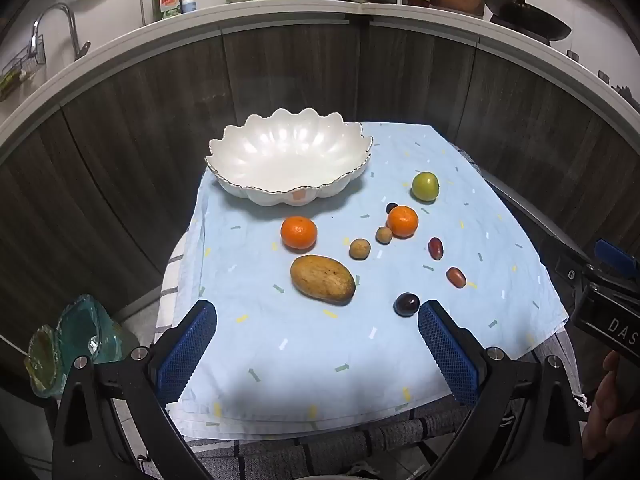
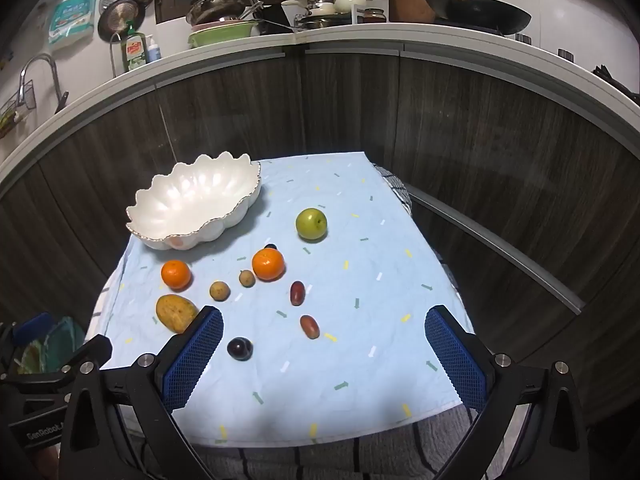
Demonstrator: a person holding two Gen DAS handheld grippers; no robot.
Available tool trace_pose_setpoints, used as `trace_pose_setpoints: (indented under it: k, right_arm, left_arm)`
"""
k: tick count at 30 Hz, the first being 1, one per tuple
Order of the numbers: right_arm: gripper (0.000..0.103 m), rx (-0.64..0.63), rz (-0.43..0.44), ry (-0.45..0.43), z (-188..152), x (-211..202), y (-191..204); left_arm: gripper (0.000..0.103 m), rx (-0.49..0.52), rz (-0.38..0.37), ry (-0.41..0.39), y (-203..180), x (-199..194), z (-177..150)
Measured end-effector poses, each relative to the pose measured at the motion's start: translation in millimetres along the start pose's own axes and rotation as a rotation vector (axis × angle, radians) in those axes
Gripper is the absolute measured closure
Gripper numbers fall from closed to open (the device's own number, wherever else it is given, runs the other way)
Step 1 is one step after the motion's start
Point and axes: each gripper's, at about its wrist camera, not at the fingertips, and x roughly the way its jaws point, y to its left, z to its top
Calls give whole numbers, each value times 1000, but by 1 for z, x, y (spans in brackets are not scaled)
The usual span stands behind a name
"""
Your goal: Organize fruits
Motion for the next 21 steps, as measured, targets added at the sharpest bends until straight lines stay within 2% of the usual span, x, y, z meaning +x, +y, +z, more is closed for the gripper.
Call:
trace_pose_setpoints:
  k: [21]
  right_arm:
    - [1, 0, 0, -5, 0, -1, 0]
  left_arm:
    - [0, 1, 1, -4, 0, 1, 0]
